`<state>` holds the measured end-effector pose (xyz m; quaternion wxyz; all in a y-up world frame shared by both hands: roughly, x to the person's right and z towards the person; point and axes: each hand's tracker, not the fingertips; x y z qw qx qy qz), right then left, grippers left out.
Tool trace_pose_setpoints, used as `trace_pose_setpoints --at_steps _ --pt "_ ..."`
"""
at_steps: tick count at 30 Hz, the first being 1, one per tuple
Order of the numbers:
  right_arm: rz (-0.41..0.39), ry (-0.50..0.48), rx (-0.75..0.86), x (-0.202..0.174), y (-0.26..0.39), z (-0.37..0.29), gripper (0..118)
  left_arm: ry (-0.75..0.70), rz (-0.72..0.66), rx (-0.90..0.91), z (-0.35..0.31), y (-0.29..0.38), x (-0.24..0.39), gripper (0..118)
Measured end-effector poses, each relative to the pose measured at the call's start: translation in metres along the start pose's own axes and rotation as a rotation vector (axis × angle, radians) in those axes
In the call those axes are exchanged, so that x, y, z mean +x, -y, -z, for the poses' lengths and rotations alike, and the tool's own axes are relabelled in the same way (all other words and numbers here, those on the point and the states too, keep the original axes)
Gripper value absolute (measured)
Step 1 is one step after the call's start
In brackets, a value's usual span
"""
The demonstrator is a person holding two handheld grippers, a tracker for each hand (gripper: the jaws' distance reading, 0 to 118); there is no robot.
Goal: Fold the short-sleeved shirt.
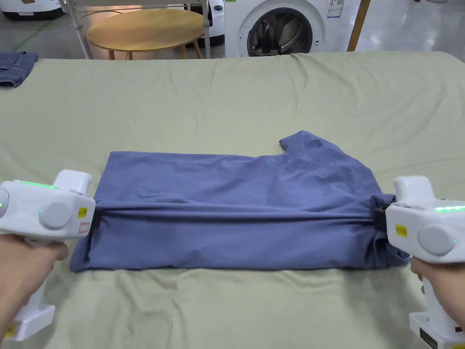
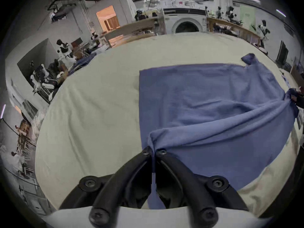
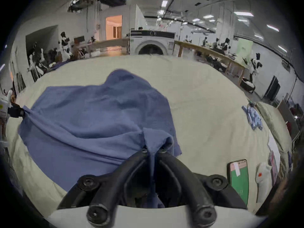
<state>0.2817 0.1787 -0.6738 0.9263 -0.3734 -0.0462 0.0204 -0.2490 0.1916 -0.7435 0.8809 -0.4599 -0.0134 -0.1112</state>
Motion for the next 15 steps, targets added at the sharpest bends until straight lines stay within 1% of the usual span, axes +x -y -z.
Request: trace_pose_setpoints --at_steps 1,2,3,4,5,6,7,10,12,13,14,15 --pt "0.0 -0.003 0.002 0.001 0.002 -0.004 1 0.0 -0.003 0.01 -0.004 0.004 0.0 0" --pt "0.003 -0.006 0.011 0.001 0.003 -0.012 5 0.002 -0.024 0.049 -0.011 0.007 0.0 0" --pt "0.014 -0.016 0.031 0.004 0.003 -0.017 21 0.01 -0.053 0.101 -0.023 0.011 0.0 13" --pt "0.026 -0.036 0.053 0.002 0.004 -0.031 63 -0.002 -0.073 0.157 -0.041 0.018 0.005 59" --pt "0.037 -0.057 0.073 -0.002 0.006 -0.044 91 0.008 -0.085 0.231 -0.057 0.025 0.011 95" --pt "0.045 -0.086 0.101 -0.008 0.009 -0.06 107 0.019 -0.085 0.313 -0.074 0.034 0.017 116" --pt "0.052 -0.101 0.145 -0.016 0.013 -0.078 109 0.03 -0.095 0.366 -0.092 0.043 0.026 118" --pt "0.049 -0.14 0.234 -0.044 0.032 -0.121 109 0.044 -0.113 0.463 -0.134 0.075 0.05 118" --pt "0.049 -0.149 0.267 -0.061 0.047 -0.138 107 0.044 -0.117 0.449 -0.135 0.095 0.058 116" --pt "0.047 -0.156 0.262 -0.066 0.053 -0.144 91 0.039 -0.123 0.45 -0.14 0.107 0.062 102" --pt "0.048 -0.165 0.266 -0.071 0.059 -0.149 56 0.042 -0.123 0.445 -0.144 0.117 0.064 70" --pt "0.051 -0.17 0.272 -0.077 0.064 -0.153 9 0.04 -0.129 0.426 -0.144 0.126 0.065 24"
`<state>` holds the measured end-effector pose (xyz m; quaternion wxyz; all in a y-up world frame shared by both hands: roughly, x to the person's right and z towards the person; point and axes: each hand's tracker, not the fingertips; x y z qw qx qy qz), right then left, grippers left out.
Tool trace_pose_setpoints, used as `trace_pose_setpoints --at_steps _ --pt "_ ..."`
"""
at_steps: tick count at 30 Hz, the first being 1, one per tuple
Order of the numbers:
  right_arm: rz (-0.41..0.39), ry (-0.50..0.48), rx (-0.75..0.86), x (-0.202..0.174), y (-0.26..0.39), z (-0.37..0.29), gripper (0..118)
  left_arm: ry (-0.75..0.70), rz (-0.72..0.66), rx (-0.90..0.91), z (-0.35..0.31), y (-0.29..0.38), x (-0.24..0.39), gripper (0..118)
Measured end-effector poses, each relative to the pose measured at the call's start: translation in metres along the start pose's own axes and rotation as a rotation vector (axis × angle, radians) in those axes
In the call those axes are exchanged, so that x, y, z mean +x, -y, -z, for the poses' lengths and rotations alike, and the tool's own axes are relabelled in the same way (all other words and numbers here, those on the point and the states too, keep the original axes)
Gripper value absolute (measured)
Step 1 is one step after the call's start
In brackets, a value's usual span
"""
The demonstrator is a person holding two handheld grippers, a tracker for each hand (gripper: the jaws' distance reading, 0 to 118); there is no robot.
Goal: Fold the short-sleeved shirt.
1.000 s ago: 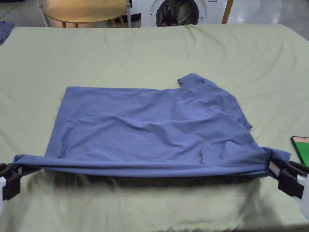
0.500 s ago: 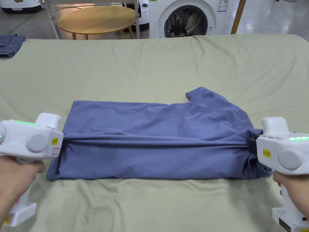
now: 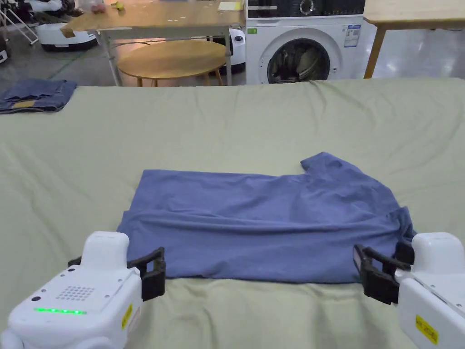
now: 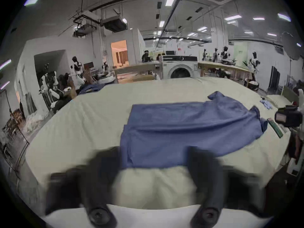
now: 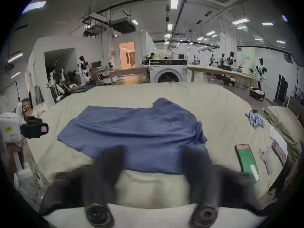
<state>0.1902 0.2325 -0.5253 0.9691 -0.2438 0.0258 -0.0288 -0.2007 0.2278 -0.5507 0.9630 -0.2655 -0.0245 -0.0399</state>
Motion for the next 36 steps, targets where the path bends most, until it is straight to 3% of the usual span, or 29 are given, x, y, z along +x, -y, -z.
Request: trace_pose_setpoints --at_steps 1,4,12,13,15,16,21,22,24,25,26,27,28,29,31,34,35,36 --pt "-0.004 0.011 0.0 -0.004 0.003 -0.001 0 -0.007 -0.006 -0.036 -0.002 0.008 -0.001 0" --pt "-0.013 -0.015 -0.011 -0.009 0.011 -0.003 0 0.032 -0.049 -0.088 -0.001 0.021 -0.016 0" --pt "-0.008 0.015 -0.018 0.005 0.015 -0.006 0 -0.078 -0.119 -0.15 0.037 0.019 -0.053 0" --pt "-0.007 0.028 -0.024 0.01 0.018 -0.005 0 -0.079 -0.143 -0.166 0.045 0.017 -0.058 27" --pt "-0.001 0.051 -0.034 0.02 0.024 -0.003 0 -0.075 -0.163 -0.229 0.068 0.018 -0.068 108" --pt "0.005 0.063 -0.04 0.027 0.022 -0.005 0 -0.083 -0.15 -0.181 0.075 0.017 -0.071 118" --pt "0.011 0.139 -0.092 0.06 0.031 0.007 0 -0.117 -0.148 -0.284 0.13 0.01 -0.074 116" --pt "0.006 0.158 -0.106 0.067 0.033 0.012 0 -0.126 -0.14 -0.313 0.142 0.01 -0.073 112" --pt "0.001 0.187 -0.127 0.08 0.034 0.022 0 -0.081 -0.108 -0.401 0.162 0.008 -0.07 89" --pt "-0.001 0.196 -0.135 0.086 0.035 0.028 0 -0.046 -0.089 -0.418 0.164 0.008 -0.061 86" --pt "0.002 0.195 -0.137 0.092 0.036 0.033 6 -0.106 -0.029 -0.388 0.161 0.003 -0.055 77" --pt "0.012 0.189 -0.142 0.099 0.035 0.04 33 -0.068 0.011 -0.374 0.157 -0.002 -0.052 63" --pt "0.036 0.172 -0.166 0.103 0.033 0.048 85 -0.041 -0.002 -0.382 0.153 -0.006 -0.05 43" --pt "0.048 0.158 -0.203 0.107 0.033 0.058 115 -0.04 -0.008 -0.364 0.148 -0.008 -0.048 26" --pt "0.022 0.158 -0.213 0.111 0.035 0.078 118 -0.019 -0.02 -0.363 0.146 -0.009 -0.046 11" --pt "0.005 0.153 -0.239 0.113 0.033 0.106 117 -0.009 -0.052 -0.347 0.144 -0.01 -0.05 8" --pt "0.034 0.124 -0.33 0.116 0.031 0.116 106 -0.01 -0.052 -0.344 0.144 -0.01 -0.05 8" --pt "0.053 0.109 -0.376 0.123 0.032 0.123 88 -0.005 -0.057 -0.343 0.143 -0.01 -0.052 8"
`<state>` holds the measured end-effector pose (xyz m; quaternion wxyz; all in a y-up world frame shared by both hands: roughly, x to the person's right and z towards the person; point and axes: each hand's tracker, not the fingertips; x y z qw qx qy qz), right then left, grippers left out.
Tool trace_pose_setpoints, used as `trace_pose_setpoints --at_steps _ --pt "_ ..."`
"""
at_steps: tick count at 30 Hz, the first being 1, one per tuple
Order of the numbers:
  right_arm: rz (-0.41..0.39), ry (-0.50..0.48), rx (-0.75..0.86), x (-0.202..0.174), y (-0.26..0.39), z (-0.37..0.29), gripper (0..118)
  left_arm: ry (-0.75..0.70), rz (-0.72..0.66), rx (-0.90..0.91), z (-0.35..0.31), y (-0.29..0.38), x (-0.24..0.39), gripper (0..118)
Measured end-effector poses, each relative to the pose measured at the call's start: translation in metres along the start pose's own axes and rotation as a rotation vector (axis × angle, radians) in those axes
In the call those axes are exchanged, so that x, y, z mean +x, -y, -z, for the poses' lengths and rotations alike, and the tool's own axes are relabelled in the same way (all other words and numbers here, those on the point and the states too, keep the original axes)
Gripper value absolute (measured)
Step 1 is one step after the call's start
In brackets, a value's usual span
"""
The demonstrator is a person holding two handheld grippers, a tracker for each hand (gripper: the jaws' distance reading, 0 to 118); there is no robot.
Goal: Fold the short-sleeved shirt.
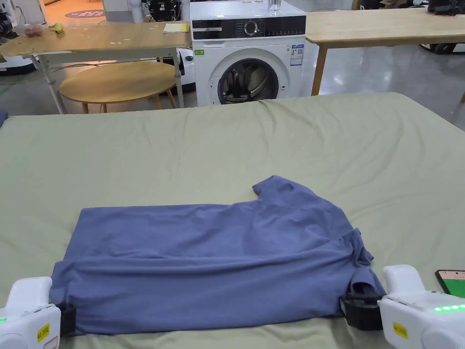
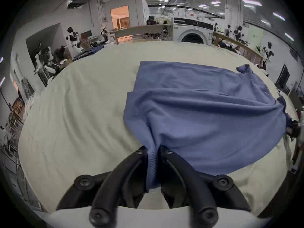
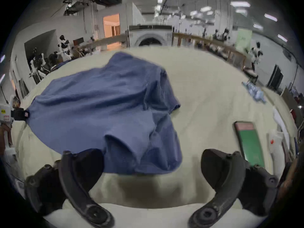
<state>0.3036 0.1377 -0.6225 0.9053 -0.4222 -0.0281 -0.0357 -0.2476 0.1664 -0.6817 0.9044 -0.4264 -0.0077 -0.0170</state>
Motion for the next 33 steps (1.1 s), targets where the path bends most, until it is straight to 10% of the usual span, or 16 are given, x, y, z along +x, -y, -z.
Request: trace_pose_setpoints --at_steps 4,6,7,19,27,29,30,31,33 --pt "0.03 -0.082 0.022 0.011 -0.005 -0.011 65 0.013 -0.018 0.009 -0.006 0.001 -0.005 7" --pt "0.081 -0.15 0.071 0.012 -0.008 -0.027 11 0.028 -0.03 0.019 -0.019 0.0 -0.002 7" --pt "0.08 -0.132 0.083 0.008 -0.008 -0.034 7 0.029 -0.034 0.031 -0.024 0.0 -0.002 7" --pt "0.0 -0.145 0.191 -0.007 0.006 -0.173 7 0.076 -0.033 0.17 -0.145 0.026 -0.022 6" --pt "0.061 -0.109 0.022 -0.003 0.087 -0.115 8 0.095 -0.192 0.095 -0.112 0.116 -0.034 6" --pt "0.072 -0.102 0.047 -0.005 0.091 -0.12 46 0.085 -0.172 0.115 -0.123 0.119 -0.029 16" --pt "0.064 -0.094 0.081 -0.007 0.089 -0.129 83 0.06 -0.154 0.158 -0.133 0.117 -0.026 43" --pt "0.05 -0.076 0.114 -0.009 0.084 -0.137 116 0.037 -0.132 0.177 -0.142 0.115 -0.023 96" --pt "-0.006 -0.062 0.154 -0.019 0.07 -0.161 118 -0.023 -0.081 0.233 -0.159 0.106 -0.015 117"
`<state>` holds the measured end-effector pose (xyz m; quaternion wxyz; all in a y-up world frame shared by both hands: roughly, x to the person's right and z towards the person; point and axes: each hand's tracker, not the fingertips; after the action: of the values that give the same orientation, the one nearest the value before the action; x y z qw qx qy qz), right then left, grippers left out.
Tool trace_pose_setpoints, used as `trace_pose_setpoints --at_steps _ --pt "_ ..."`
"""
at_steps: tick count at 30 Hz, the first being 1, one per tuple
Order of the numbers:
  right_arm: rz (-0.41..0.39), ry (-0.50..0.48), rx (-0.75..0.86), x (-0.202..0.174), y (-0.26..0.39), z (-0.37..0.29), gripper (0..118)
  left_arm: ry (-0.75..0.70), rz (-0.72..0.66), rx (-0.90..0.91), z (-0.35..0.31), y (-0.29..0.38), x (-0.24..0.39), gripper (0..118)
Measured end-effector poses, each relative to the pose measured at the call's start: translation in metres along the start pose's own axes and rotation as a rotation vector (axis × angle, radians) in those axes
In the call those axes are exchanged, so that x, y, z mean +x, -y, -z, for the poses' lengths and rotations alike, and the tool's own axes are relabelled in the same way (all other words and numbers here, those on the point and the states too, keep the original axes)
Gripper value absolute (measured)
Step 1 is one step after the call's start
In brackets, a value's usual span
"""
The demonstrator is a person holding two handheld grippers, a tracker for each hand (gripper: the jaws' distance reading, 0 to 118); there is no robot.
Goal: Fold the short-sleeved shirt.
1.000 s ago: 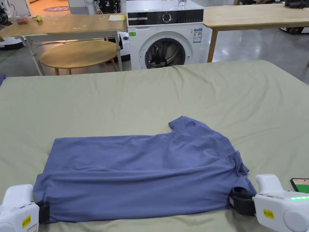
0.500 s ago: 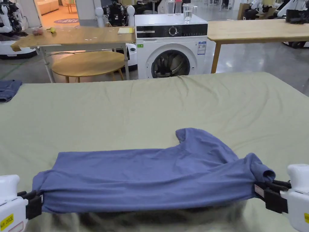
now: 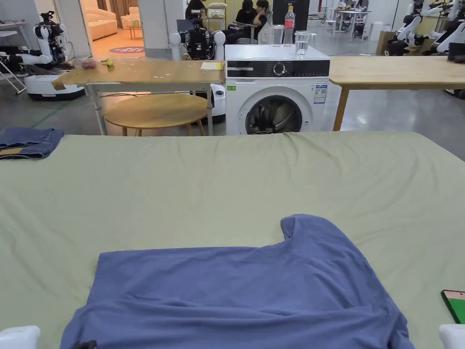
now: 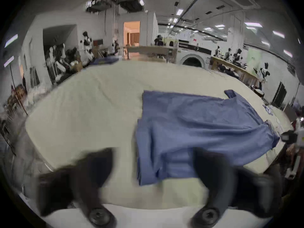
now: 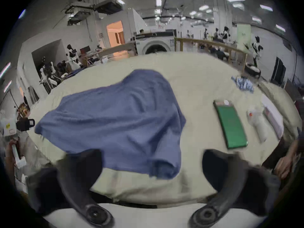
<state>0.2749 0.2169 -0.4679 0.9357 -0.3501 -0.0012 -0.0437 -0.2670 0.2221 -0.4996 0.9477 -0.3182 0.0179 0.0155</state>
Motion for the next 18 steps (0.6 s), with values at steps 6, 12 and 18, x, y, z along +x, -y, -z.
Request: trace_pose_setpoints --at_steps 6,12,18 --pt "-0.092 -0.023 0.264 -0.061 -0.063 -0.035 118 0.041 0.095 0.173 -0.021 -0.049 0.043 118" --pt "-0.1 -0.002 0.304 -0.106 -0.083 0.006 0 0.065 0.119 0.182 0.01 -0.068 0.075 0" --pt "-0.104 -0.037 0.267 -0.102 -0.09 0.028 0 0.037 0.083 0.106 0.047 -0.084 0.049 0"
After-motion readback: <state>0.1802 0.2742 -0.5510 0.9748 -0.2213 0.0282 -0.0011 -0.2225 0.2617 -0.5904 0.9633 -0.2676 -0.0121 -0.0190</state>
